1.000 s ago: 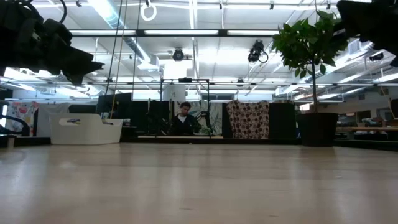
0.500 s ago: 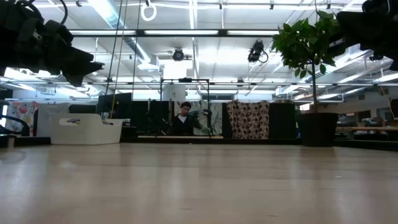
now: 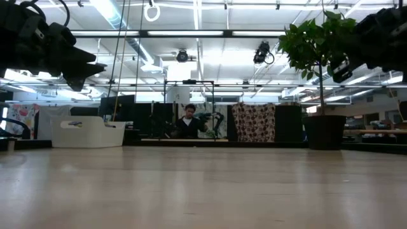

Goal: Nest measuring cups in basket
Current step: Return to Home Position

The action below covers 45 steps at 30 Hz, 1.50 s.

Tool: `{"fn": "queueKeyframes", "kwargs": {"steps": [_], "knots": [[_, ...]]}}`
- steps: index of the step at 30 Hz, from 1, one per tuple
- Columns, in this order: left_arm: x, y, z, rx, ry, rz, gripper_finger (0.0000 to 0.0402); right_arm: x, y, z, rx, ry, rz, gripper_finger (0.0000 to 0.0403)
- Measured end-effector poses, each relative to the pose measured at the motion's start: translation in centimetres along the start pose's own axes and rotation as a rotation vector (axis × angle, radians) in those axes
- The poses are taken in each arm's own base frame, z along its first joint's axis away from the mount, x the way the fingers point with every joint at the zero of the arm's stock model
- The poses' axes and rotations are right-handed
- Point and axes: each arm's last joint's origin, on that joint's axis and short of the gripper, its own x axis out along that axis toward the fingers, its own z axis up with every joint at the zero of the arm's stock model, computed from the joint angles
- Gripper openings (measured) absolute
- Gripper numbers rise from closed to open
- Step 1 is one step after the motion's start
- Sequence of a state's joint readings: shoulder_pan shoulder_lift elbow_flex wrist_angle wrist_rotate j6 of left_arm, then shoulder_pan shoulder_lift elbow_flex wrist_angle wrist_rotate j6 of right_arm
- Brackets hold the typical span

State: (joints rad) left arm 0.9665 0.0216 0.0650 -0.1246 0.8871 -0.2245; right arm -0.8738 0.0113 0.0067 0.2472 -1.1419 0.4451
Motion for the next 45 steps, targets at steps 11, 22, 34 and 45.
{"fn": "queueKeyframes", "kwargs": {"steps": [11,22,34,45], "knots": [[0.00,0.00,0.00,-0.026,0.000,0.000,0.0174,-0.03,-0.53,-0.39,-0.152,-0.007,-0.120,0.0012],[0.00,0.00,0.00,-0.025,-0.001,0.000,0.0174,-0.03,-0.56,-0.37,-0.091,-0.015,-0.131,0.0012],[0.00,0.01,-0.01,-0.025,-0.001,0.000,0.0174,-0.03,-0.56,-0.37,-0.091,-0.015,-0.131,0.0013],[0.00,0.01,-0.01,-0.025,-0.001,0.000,0.0174,-0.03,-0.56,-0.37,-0.091,-0.015,-0.130,0.0013]]}}
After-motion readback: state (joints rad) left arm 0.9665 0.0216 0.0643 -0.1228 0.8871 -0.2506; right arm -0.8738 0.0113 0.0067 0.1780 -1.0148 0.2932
